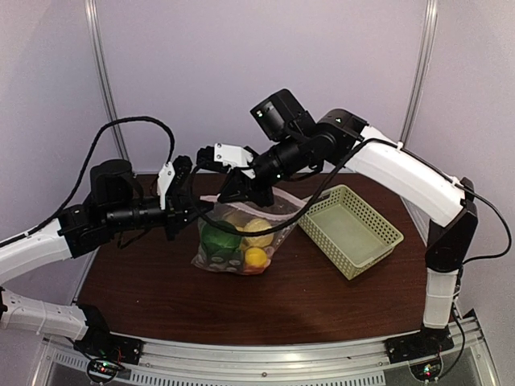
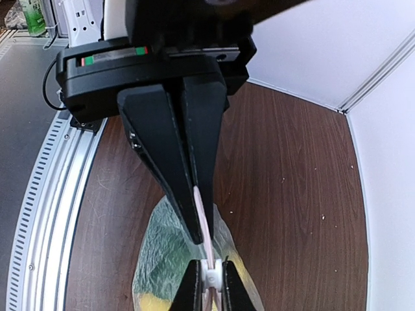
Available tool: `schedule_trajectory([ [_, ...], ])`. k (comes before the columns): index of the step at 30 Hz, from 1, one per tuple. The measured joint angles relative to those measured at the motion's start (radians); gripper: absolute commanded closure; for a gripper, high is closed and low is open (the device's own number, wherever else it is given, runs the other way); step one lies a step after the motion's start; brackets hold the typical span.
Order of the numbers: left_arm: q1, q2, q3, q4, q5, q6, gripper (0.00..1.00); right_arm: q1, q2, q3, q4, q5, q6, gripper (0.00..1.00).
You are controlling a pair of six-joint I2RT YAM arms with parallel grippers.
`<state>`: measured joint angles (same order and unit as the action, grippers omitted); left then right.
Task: Place the food in the zip-top bag and seal the zipper
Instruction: Zip the zipper on the zipper food storage bag.
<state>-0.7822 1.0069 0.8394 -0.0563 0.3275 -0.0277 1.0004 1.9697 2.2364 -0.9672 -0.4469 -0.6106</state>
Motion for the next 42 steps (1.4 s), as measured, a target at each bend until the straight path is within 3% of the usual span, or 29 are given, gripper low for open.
schedule_trajectory([
  [19, -0.003, 0.0, -0.018, 0.047, -0.025, 0.003, 1.0, -0.114, -0.192, -0.287, -0.002, 0.001, 0.0, 1.0],
  [42, 0.018, 0.016, -0.02, 0.072, -0.012, 0.003, 1.0, -0.249, -0.352, -0.521, 0.011, 0.012, -0.004, 1.0],
])
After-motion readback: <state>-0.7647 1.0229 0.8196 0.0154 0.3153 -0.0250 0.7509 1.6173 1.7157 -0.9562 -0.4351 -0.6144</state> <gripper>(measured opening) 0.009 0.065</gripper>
